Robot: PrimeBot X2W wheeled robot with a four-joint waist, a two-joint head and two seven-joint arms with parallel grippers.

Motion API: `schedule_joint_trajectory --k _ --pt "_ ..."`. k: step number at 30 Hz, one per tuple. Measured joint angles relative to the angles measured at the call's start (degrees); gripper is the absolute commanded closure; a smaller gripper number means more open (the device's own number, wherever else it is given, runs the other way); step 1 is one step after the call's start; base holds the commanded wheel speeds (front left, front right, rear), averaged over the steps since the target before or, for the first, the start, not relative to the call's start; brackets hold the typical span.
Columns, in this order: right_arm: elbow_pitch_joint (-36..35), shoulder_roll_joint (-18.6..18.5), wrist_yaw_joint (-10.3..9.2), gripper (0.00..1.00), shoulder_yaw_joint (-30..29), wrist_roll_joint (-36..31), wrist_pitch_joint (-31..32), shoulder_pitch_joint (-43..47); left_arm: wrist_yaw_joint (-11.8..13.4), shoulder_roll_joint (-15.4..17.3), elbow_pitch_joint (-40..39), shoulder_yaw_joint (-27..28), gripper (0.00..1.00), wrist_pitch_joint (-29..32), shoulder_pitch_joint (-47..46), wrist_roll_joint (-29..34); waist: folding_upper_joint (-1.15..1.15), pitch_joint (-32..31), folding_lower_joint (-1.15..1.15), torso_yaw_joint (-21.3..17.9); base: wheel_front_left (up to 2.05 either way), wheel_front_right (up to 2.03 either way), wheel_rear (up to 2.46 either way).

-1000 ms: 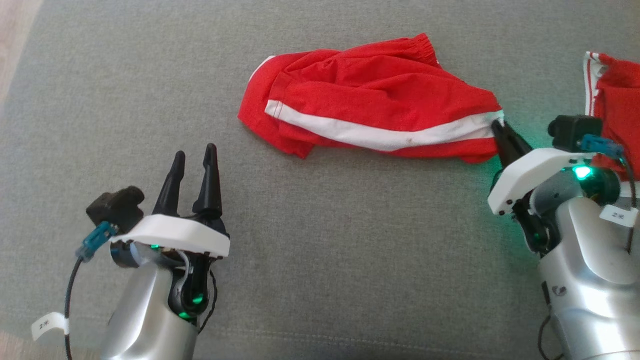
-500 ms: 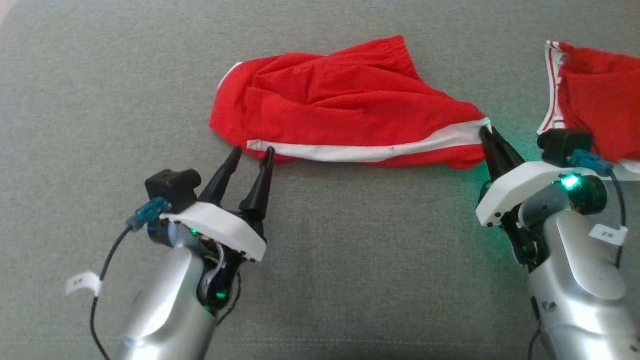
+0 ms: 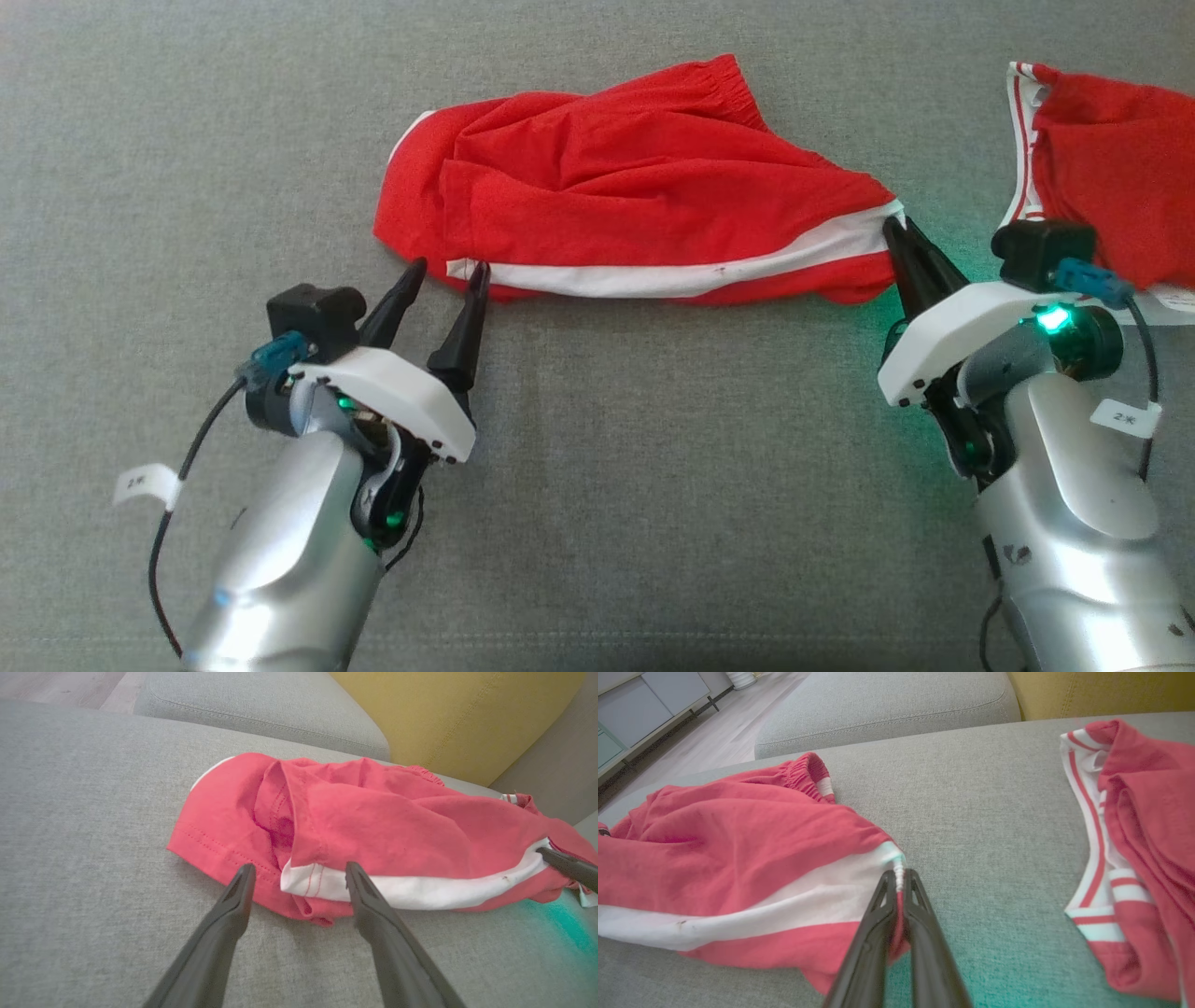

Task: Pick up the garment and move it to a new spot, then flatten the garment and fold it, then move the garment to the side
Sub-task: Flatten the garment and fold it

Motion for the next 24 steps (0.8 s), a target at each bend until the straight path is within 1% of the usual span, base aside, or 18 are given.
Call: schedule_joint_trajectory --k 3,13,14,15,16,17,18,20,24 --pt "0.25 0.00 0.00 1.00 0.07 0.01 -0.01 -0.01 -0.49 0.04 1.30 -0.56 0.00 0.00 -0.74 0.00 0.00 0.10 0.00 -0.02 0.00 0.00 0.00" --pt "0.87 -0.07 0.00 1.00 0.53 0.16 -0.01 -0.81 -0.98 0.01 3.87 -2.04 0.00 -0.09 -2.46 0.00 0.00 0.26 0.00 -0.31 0.00 0.00 0.00" --pt "0.93 -0.08 0.00 1.00 0.54 0.26 -0.01 -1.01 -0.99 0.01 4.07 -2.13 0.12 -0.10 -2.48 0.00 0.00 0.28 0.00 -0.31 0.00 0.00 0.00" --pt "0.93 -0.09 0.00 1.00 0.55 0.40 -0.01 -1.14 -0.99 0.01 4.37 -2.25 0.51 -0.10 -2.54 0.00 0.00 0.30 0.00 -0.32 0.00 0.00 0.00" --pt "0.93 -0.09 0.00 1.00 0.57 0.43 -0.01 -1.15 -1.00 0.01 4.60 -2.36 0.73 -0.10 -2.59 0.00 0.00 0.31 0.00 -0.32 0.00 0.00 0.00" --pt "0.94 -0.10 0.00 1.00 0.62 0.43 -0.01 -1.15 -1.01 0.00 4.81 -2.49 0.73 -0.18 -2.67 0.00 0.00 0.30 0.00 -0.31 0.00 0.00 0.00" --pt "0.96 -0.13 0.00 1.00 0.65 0.43 -0.01 -1.15 -1.03 0.00 4.94 -2.63 1.00 -0.43 -2.77 -0.04 0.00 0.29 0.00 -0.30 0.00 0.00 0.00" --pt "0.96 -0.20 0.00 1.00 0.70 0.43 -0.01 -1.15 -1.44 0.00 5.03 -2.99 1.00 -0.60 -3.15 -0.16 0.00 0.23 0.00 -0.25 0.00 0.00 0.00" --pt "0.91 -0.75 0.00 1.00 0.90 0.42 0.00 -1.15 -1.49 0.04 5.02 -3.50 1.00 -1.18 -3.61 -0.16 0.00 -0.18 0.00 -0.17 0.00 0.00 0.00"
